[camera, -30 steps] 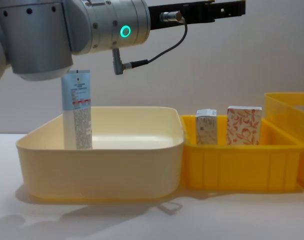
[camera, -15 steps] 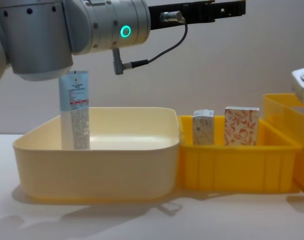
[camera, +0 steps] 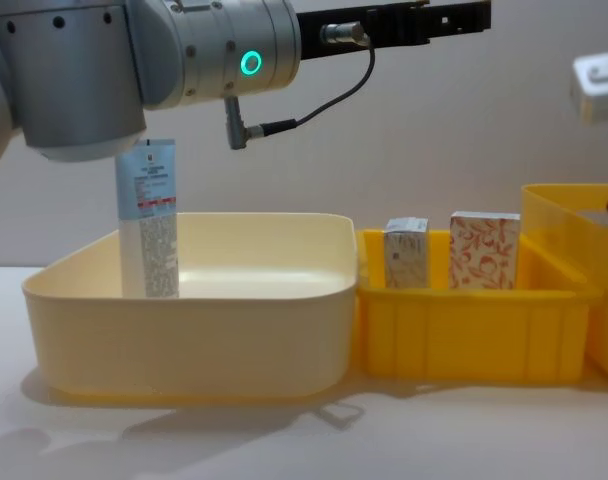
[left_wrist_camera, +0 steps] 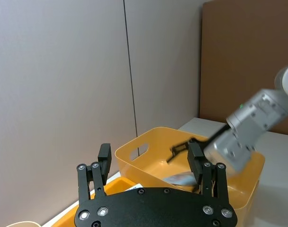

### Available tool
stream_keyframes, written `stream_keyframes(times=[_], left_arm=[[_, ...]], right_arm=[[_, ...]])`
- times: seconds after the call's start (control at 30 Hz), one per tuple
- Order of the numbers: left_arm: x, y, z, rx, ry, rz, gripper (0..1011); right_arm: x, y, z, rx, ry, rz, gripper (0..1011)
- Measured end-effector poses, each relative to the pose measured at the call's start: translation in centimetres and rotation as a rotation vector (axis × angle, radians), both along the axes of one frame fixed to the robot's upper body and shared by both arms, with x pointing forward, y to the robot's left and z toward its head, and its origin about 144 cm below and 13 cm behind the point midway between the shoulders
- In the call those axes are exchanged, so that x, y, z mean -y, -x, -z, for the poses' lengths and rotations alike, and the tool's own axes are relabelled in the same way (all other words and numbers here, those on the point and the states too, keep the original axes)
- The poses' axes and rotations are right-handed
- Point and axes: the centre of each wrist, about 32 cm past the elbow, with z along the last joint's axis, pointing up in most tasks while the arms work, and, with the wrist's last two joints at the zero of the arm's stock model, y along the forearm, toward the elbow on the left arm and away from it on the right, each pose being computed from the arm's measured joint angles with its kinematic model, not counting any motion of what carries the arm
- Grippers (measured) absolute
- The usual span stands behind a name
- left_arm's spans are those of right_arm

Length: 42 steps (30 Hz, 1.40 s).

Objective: Bimanual collaborative sorting of washing and personal care products

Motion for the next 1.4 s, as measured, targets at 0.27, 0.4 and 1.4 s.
stream_keyframes(times=[0.27, 0.4, 1.4], left_arm=[[0.0, 0.0, 0.0, 0.0, 0.0, 0.0, 1003], [0.0, 0.0, 0.0, 0.0, 0.0, 0.0, 1003], [0.0, 0.0, 0.0, 0.0, 0.0, 0.0, 1003]], right_arm=[[1.8, -0.8, -2.9, 0.129, -0.06, 0.084, 998], [2.7, -1.0, -4.2, 0.185, -0.092, 0.126, 998], [7.4, -1.2, -8.2, 0.456, -0.388, 0.329, 998]])
